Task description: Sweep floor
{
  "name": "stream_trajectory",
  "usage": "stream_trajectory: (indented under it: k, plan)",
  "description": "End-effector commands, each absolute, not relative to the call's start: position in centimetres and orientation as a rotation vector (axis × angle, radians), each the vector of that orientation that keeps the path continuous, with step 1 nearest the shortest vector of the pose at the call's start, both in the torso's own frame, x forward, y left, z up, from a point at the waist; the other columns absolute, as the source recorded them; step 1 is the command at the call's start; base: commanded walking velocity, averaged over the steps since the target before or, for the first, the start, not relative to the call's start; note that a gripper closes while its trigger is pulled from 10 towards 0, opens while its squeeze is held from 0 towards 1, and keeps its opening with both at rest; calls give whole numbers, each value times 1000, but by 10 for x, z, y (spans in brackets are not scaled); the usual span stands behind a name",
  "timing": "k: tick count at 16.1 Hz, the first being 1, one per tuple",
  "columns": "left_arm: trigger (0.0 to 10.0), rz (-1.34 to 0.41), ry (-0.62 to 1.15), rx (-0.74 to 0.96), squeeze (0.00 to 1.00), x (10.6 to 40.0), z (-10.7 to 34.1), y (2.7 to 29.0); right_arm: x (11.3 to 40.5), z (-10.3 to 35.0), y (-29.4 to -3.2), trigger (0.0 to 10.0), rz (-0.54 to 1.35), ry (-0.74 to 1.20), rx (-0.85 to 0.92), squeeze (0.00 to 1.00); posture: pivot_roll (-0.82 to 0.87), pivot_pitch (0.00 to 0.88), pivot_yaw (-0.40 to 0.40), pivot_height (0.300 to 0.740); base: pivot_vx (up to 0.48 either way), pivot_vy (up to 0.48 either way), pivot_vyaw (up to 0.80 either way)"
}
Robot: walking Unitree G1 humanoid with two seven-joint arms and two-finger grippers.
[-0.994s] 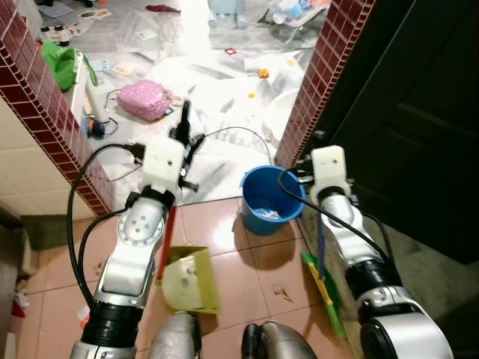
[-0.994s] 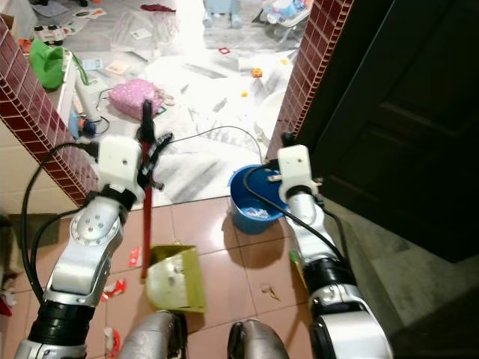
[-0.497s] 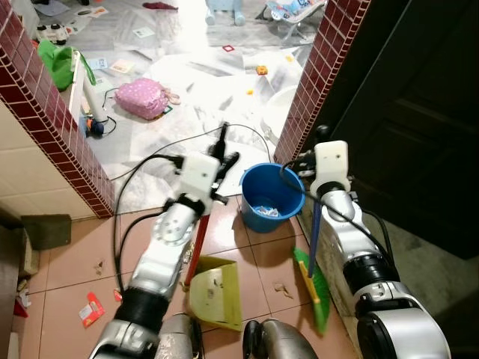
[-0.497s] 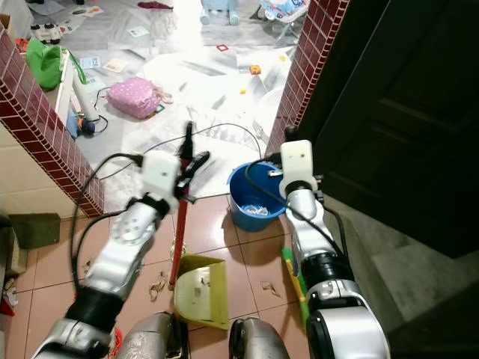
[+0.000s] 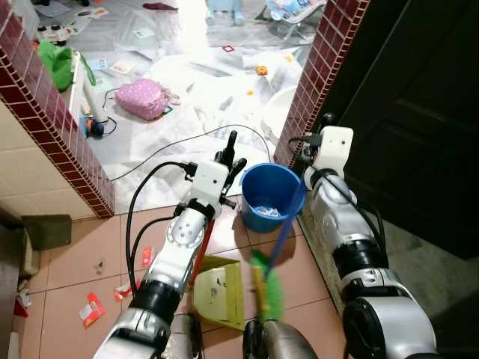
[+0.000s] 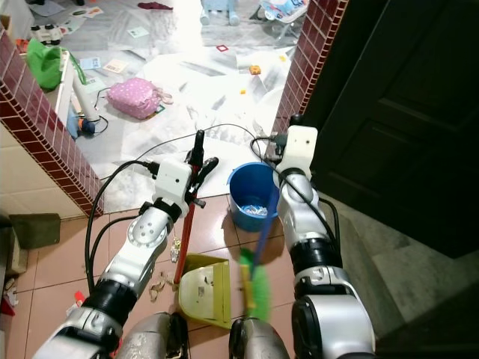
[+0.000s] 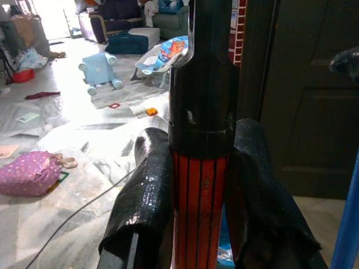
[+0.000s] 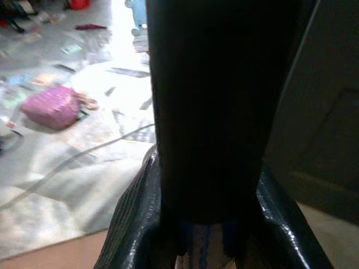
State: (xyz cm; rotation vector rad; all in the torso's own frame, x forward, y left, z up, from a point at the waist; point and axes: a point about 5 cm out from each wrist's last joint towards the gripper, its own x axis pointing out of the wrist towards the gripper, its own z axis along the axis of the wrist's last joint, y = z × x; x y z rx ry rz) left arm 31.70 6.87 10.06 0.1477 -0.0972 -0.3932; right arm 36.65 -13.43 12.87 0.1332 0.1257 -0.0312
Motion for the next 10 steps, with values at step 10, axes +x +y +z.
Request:
stream_trajectory:
  k: [10]
  plan:
    - [10000, -359, -94, 116, 0, 322, 96, 66, 363, 223, -92, 10000, 384, -204, 196, 0, -46, 116, -66, 740, 0, 0, 0]
